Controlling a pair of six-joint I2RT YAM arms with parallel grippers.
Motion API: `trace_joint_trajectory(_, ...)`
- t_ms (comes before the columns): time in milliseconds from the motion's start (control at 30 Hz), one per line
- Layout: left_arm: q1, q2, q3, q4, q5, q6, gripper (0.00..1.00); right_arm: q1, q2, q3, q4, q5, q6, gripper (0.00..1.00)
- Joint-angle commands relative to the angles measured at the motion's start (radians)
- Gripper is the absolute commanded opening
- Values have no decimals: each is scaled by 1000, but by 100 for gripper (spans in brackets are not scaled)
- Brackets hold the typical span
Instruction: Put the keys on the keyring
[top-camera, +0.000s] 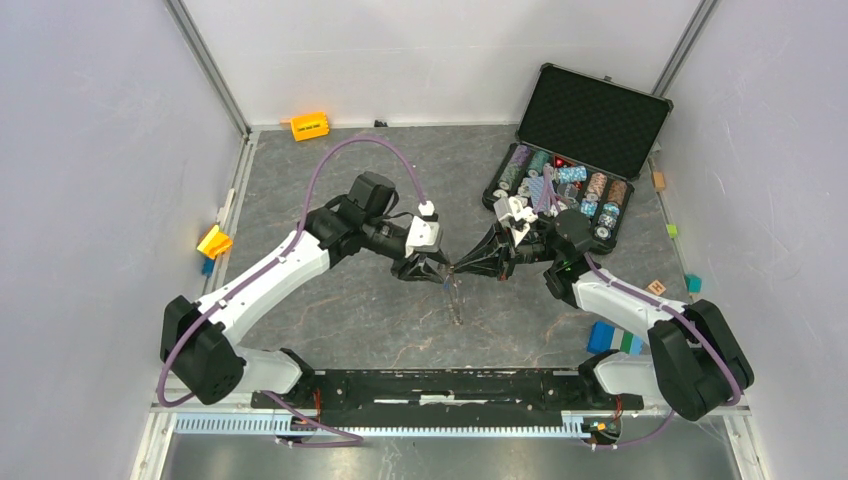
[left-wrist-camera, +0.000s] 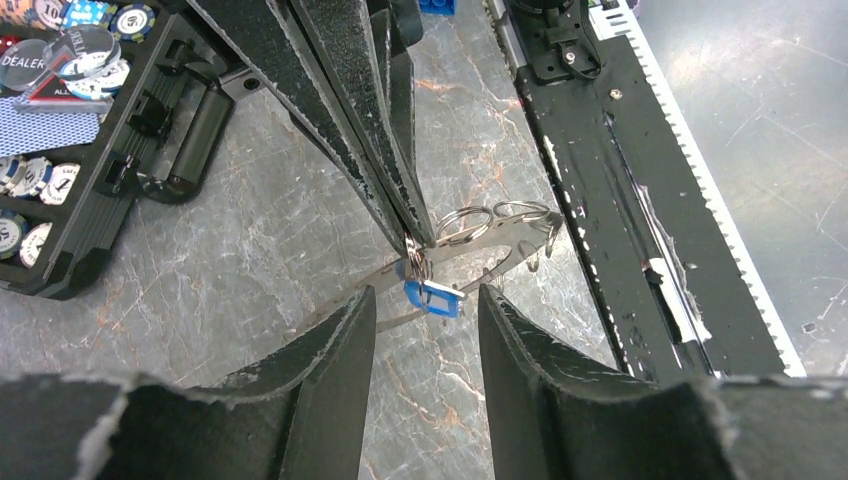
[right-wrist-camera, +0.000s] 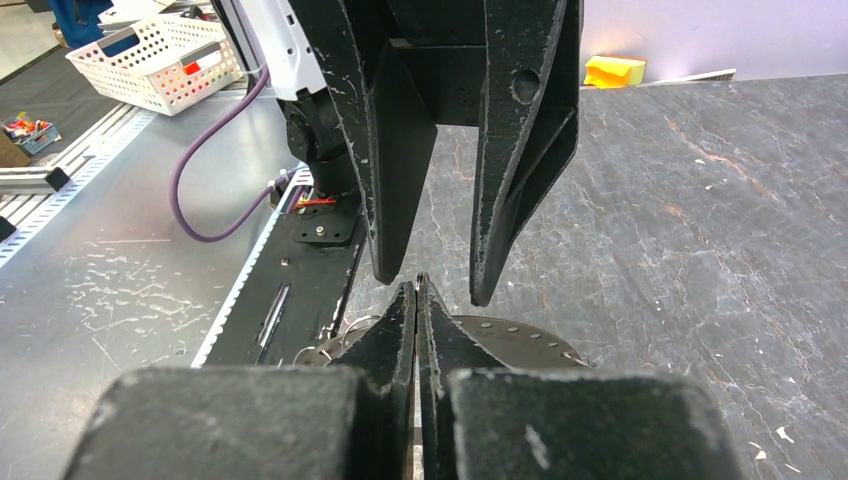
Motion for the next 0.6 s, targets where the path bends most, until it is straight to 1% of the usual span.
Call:
trace_joint_trajectory(0, -10, 10, -6, 75, 45, -60, 49, -3, -14, 32, 51, 16, 7, 0)
trace_joint_trajectory(133, -22, 23, -14, 92, 42, -72, 47, -3, -15, 32, 50, 16, 6, 0)
trace_joint_trajectory(267, -27, 27, -18, 118, 42, -104, 41, -4, -10, 32, 50, 16, 4, 0)
trace_joint_trajectory(567, -32, 31, -23, 133, 39, -132, 21, -3, -9, 35, 16, 17, -25, 0)
